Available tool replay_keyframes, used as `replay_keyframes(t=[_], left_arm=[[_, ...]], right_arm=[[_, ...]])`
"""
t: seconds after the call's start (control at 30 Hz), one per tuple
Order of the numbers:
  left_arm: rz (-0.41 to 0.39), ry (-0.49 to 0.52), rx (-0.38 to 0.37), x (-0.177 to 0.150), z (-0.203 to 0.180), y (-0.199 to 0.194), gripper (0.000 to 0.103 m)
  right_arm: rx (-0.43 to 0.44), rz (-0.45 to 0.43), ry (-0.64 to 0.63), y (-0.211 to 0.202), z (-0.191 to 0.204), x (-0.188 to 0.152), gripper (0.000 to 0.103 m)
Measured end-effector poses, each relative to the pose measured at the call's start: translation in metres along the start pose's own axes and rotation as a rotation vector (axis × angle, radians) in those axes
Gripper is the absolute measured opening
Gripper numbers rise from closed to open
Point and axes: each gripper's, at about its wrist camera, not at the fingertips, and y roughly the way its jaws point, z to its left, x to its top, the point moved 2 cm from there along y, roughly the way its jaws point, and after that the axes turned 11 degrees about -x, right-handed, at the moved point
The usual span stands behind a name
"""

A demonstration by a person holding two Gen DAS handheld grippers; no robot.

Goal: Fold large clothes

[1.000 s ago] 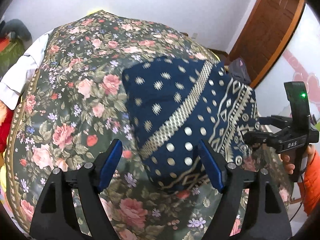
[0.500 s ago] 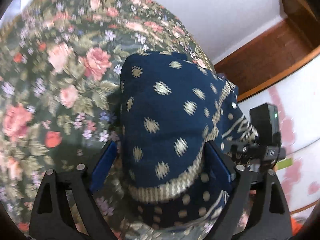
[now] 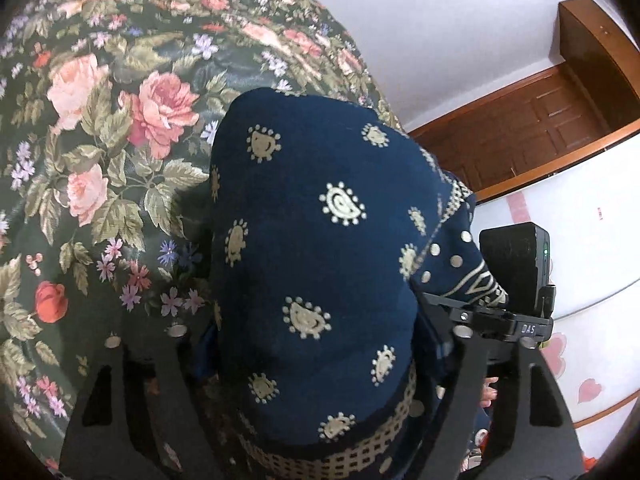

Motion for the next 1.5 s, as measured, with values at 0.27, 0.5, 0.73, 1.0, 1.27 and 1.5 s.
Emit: replay_keyframes(t=[0.27,0.5,0.73,1.0,1.27,1.5], left_arm=[[-0.047,0.136,0.045,-0.01,-0.052,-0.04,0.066],[-0.146,0.202,0.044,-0.022,-0.094,-0.11,0.066],[-0.224,0.219,0.078,-0.032,-0.105,-0.18,0.066],[-0.272,0.135,0.127,-0.049,-0.051,-0.237,0.066],[-0.216,-0.021,0.169,-0.063,0.042,-0.227,0.066],[-0.142,-0.15,0.152,-0.068,0.118,-0.186,0.067]], right_arm=[[-0.036,-0.051,-0.083,-0.034,0.066,-0.009,0.042],[-0.017,-0.119,-0.163,-0.075,0.145,-0.014,0.042],[0.015,-0.131,-0.228,-0.075,0.214,-0.027,0.042],[0.049,-0.05,-0.245,-0.011,0.257,-0.042,0.042],[0.026,0.13,-0.186,0.09,0.237,-0.048,0.042],[-0.04,0.236,-0.143,0.152,0.201,-0.052,0.043]])
